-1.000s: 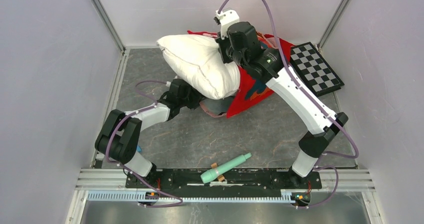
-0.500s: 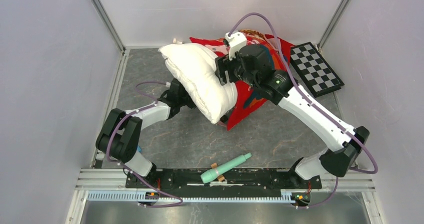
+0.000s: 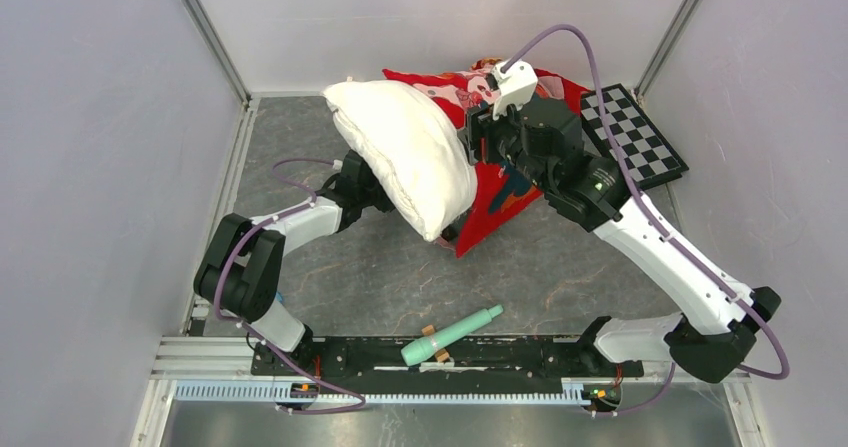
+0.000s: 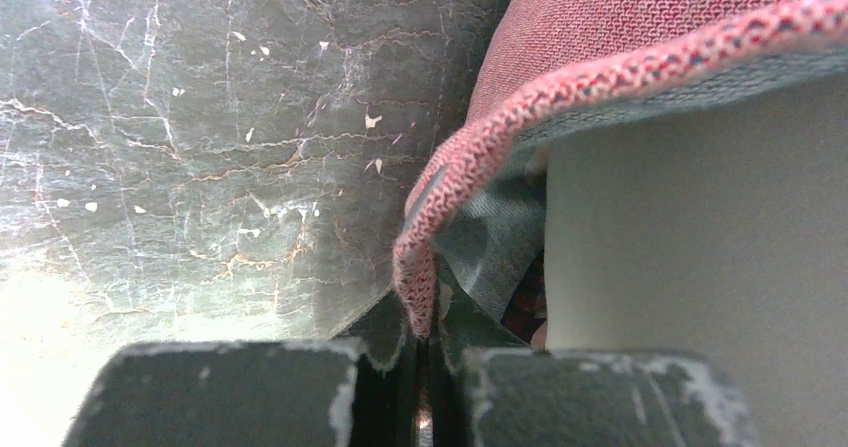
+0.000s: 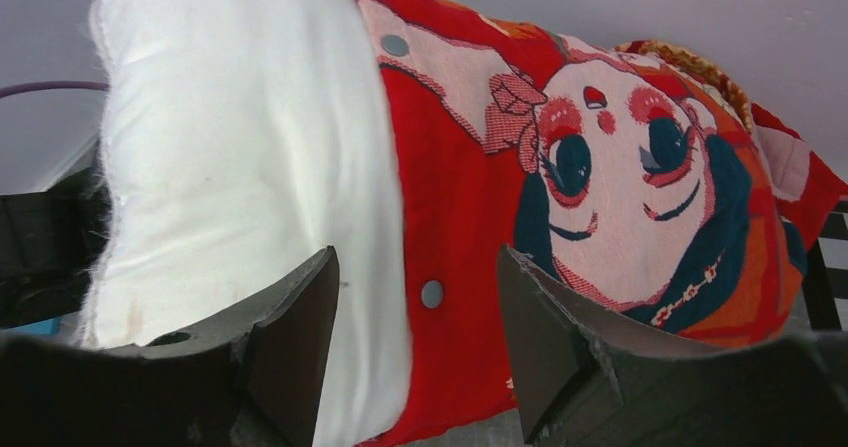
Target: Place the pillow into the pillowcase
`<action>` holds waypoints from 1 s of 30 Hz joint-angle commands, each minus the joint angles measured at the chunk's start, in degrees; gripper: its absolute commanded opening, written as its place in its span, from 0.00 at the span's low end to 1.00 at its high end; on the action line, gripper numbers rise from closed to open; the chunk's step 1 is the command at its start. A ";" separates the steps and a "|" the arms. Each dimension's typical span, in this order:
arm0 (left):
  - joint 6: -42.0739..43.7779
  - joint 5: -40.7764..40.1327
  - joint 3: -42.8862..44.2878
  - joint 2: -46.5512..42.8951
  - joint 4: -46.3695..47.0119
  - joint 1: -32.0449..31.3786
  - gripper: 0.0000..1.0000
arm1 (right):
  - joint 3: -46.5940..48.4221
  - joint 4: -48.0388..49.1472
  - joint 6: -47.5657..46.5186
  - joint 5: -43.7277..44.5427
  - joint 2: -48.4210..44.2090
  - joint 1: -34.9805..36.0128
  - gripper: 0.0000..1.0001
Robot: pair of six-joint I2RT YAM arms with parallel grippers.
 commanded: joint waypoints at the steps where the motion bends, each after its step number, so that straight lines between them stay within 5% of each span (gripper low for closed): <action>1: -0.10 -1.24 2.82 -1.27 0.45 -0.26 0.02 | -1.84 0.26 -0.23 4.58 1.22 0.10 0.62; 13: 1.40 -1.96 3.96 -2.08 -1.83 -0.28 0.03 | -3.10 0.34 -0.83 2.01 3.84 0.70 0.57; 30: 2.75 -2.59 5.18 -3.11 -4.29 -0.21 0.02 | 0.84 -5.05 -2.34 17.17 9.58 0.69 0.52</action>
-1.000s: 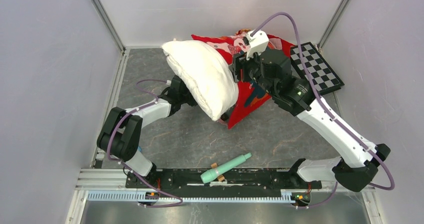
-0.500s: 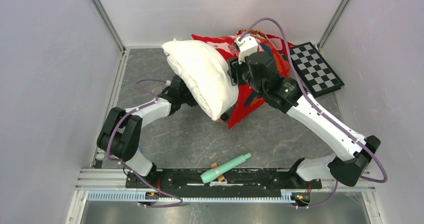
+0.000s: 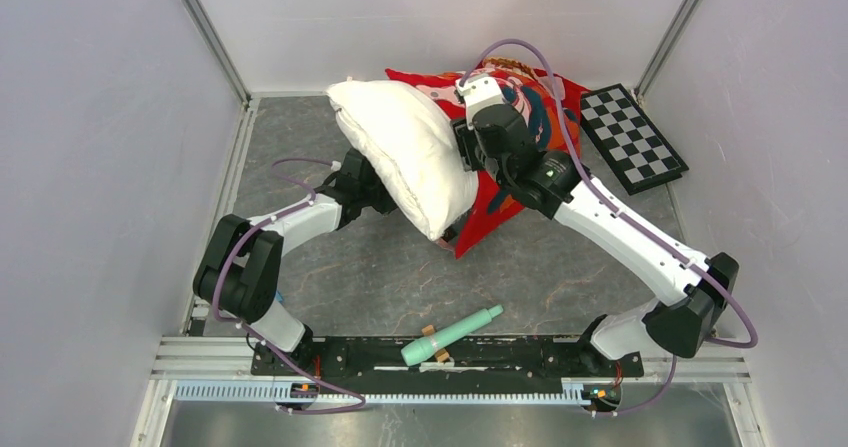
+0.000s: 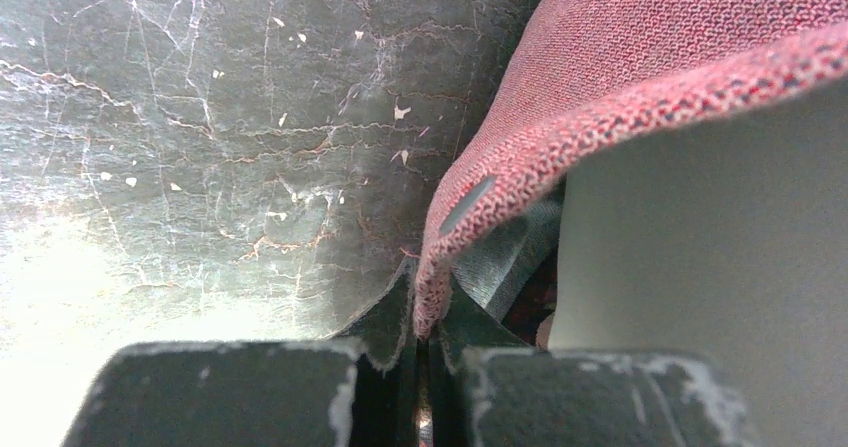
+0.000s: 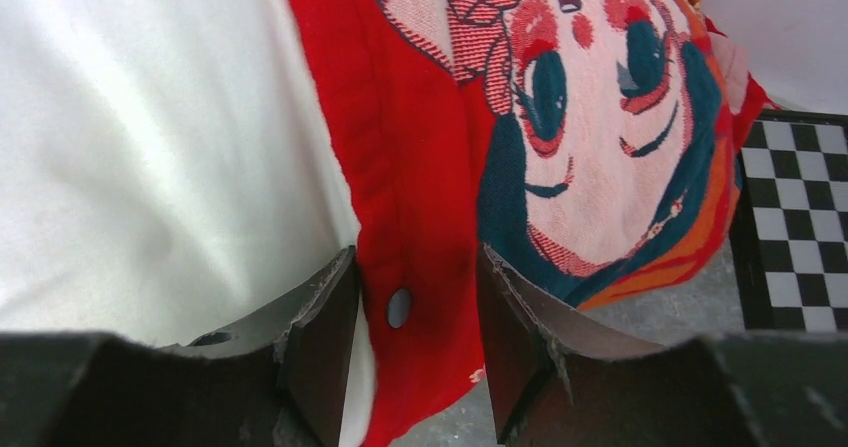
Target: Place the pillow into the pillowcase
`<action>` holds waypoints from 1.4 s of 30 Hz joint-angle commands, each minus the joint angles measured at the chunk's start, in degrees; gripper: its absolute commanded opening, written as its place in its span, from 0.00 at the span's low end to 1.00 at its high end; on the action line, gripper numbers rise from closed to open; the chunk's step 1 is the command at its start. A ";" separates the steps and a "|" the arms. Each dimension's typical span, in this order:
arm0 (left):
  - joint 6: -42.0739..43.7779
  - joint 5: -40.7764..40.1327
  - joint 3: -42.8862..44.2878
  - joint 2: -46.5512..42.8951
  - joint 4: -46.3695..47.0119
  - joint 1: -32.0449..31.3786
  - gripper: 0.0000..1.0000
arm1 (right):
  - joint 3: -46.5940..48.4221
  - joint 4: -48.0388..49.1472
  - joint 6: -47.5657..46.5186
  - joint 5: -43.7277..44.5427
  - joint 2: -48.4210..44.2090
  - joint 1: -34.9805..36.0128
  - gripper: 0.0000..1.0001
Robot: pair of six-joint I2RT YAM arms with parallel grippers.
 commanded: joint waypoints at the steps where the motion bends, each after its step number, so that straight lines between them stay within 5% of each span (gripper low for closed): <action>1: 2.65 -1.19 3.57 -2.73 1.57 -0.26 0.03 | 2.82 -2.39 -1.13 8.13 0.86 -0.03 0.52; 12: 2.98 -1.28 4.28 -2.69 1.57 -0.21 0.02 | 4.96 -3.41 -2.38 12.07 2.17 -0.12 0.43; 17: 3.01 -1.28 4.37 -2.52 1.57 -0.22 0.03 | 3.10 -0.78 -1.36 5.09 1.33 0.63 0.46; 24: 3.69 -1.43 4.30 -4.88 -0.75 -0.22 0.02 | 5.87 -2.70 -2.66 9.64 4.74 0.24 0.57; 27: 4.81 -1.46 5.17 -6.59 -2.27 -0.21 0.02 | 8.41 -3.04 -3.53 8.99 5.92 -1.26 0.45; 31: 6.86 -1.63 7.98 -9.01 -5.30 -0.21 0.03 | 15.42 -5.48 -4.76 8.03 8.74 -3.41 0.04; 32: 7.74 -1.48 9.18 -9.37 -6.11 -0.21 0.02 | 18.69 -6.56 -4.85 8.09 9.55 -3.59 0.00; 38: 15.94 -0.08 24.92 -12.51 -17.27 -0.21 0.03 | 42.90 -9.85 -6.92 6.98 13.36 -3.70 0.00; 42: 21.81 -1.86 43.45 -13.75 -26.66 -0.31 0.03 | 40.53 -0.20 -9.16 4.41 8.54 -6.15 0.00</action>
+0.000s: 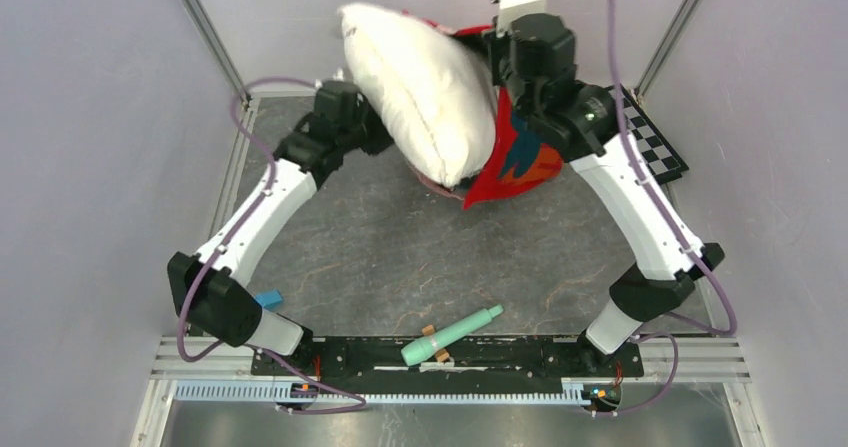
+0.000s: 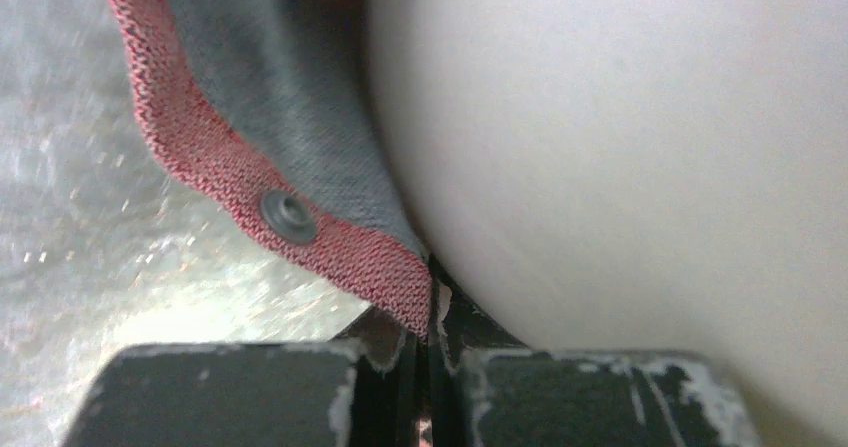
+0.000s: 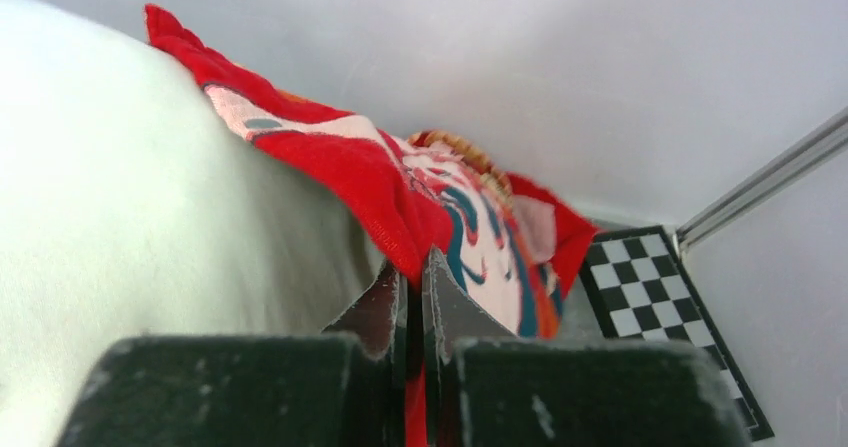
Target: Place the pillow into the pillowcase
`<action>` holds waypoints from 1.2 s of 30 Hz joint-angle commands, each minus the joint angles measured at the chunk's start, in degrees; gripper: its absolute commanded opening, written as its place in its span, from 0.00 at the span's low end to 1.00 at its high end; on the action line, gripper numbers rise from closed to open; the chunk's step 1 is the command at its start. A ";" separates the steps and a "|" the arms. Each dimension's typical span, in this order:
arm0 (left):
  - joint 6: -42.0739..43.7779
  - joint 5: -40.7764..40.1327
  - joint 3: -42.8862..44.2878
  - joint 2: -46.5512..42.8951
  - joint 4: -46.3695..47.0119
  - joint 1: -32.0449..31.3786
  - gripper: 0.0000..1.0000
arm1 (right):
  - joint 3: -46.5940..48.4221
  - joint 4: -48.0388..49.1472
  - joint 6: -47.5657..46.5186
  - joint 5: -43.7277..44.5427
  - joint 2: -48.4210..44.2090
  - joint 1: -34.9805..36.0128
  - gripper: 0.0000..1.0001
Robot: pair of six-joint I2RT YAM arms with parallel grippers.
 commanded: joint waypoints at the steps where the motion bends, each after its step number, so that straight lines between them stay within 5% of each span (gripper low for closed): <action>1: 10.48 -1.47 23.33 -5.68 -6.06 -0.28 0.03 | -1.07 13.36 -2.12 -3.51 -7.27 -2.24 0.00; 13: 8.96 -3.83 70.32 12.01 -14.62 -1.15 0.03 | 5.66 27.72 -0.63 -4.83 -8.19 -5.76 0.00; 18: 6.33 -4.94 71.13 14.16 -8.73 -0.34 0.03 | -2.11 32.18 6.23 -16.01 -11.85 -5.72 0.00; 26: 6.44 -0.67 60.38 5.81 -9.16 -3.97 0.03 | 4.74 41.47 0.77 -7.84 -8.81 -11.22 0.00; 30: 5.76 -5.29 69.64 7.68 -8.87 0.37 0.03 | 2.09 40.25 4.69 -12.78 -10.83 -11.09 0.00; 33: -1.95 -2.76 71.41 11.69 -4.06 5.88 0.03 | -6.98 41.67 7.68 -17.06 -16.29 -9.56 0.00; 36: -3.85 3.85 70.75 15.64 -3.70 3.17 0.03 | -6.01 41.71 4.38 -12.80 -15.80 -9.70 0.00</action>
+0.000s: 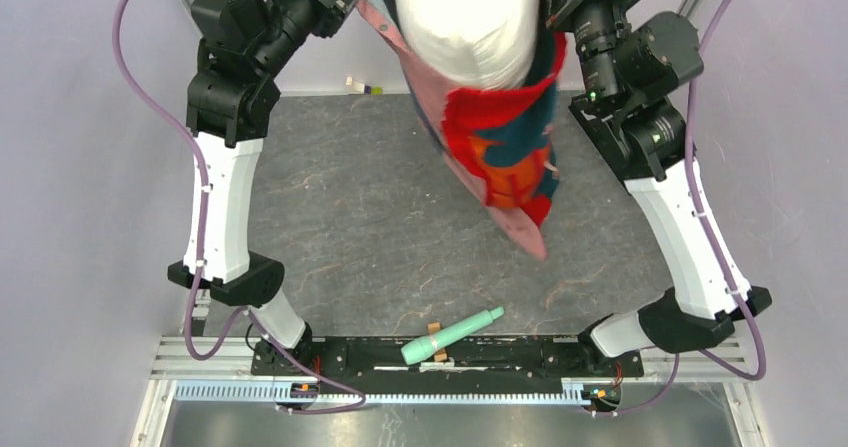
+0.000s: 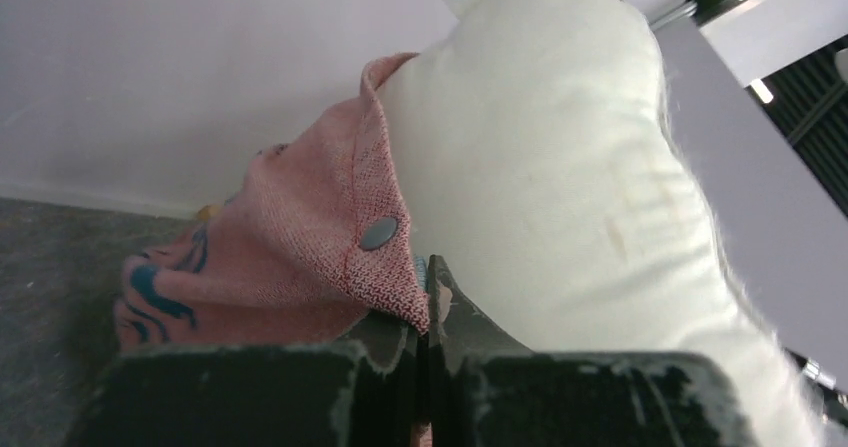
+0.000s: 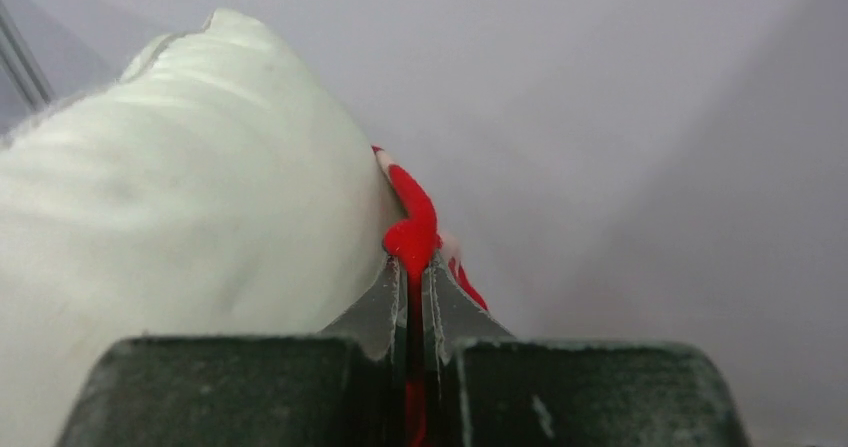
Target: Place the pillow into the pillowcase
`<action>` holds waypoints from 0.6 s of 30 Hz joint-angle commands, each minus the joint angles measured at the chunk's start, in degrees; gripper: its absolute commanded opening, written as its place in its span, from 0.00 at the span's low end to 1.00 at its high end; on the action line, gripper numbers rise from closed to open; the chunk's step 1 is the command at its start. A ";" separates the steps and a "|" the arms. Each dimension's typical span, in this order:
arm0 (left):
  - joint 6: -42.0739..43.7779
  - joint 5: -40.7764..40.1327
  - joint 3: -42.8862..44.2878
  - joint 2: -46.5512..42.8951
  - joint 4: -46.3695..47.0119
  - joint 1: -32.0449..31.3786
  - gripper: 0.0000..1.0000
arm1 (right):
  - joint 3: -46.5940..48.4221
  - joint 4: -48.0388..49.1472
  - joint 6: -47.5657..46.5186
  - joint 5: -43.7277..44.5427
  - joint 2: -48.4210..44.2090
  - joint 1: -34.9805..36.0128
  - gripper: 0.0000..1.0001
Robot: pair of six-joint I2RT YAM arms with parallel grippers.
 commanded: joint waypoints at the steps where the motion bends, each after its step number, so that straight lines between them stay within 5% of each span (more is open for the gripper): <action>1: -4.10 4.67 2.52 3.41 12.16 -3.90 0.03 | 5.47 8.10 -2.67 1.95 -1.23 -0.18 0.00; 5: 2.04 4.31 -2.40 2.24 10.41 -11.43 0.03 | 17.00 6.13 -1.08 0.81 7.09 -6.08 0.00; 12: -13.99 9.79 6.85 8.63 16.94 9.71 0.03 | 2.61 8.50 6.47 -8.50 1.80 -4.53 0.00; 14: -12.00 12.29 6.75 8.24 16.41 6.74 0.03 | 6.52 5.44 4.82 -5.17 4.16 -7.44 0.00; 16: -5.31 10.22 5.31 6.09 12.85 -0.20 0.03 | 12.96 3.14 10.45 -8.85 8.44 -13.99 0.00; 18: -4.32 8.65 1.51 3.57 15.55 -0.50 0.03 | 15.58 1.97 14.86 -12.61 10.97 -15.90 0.00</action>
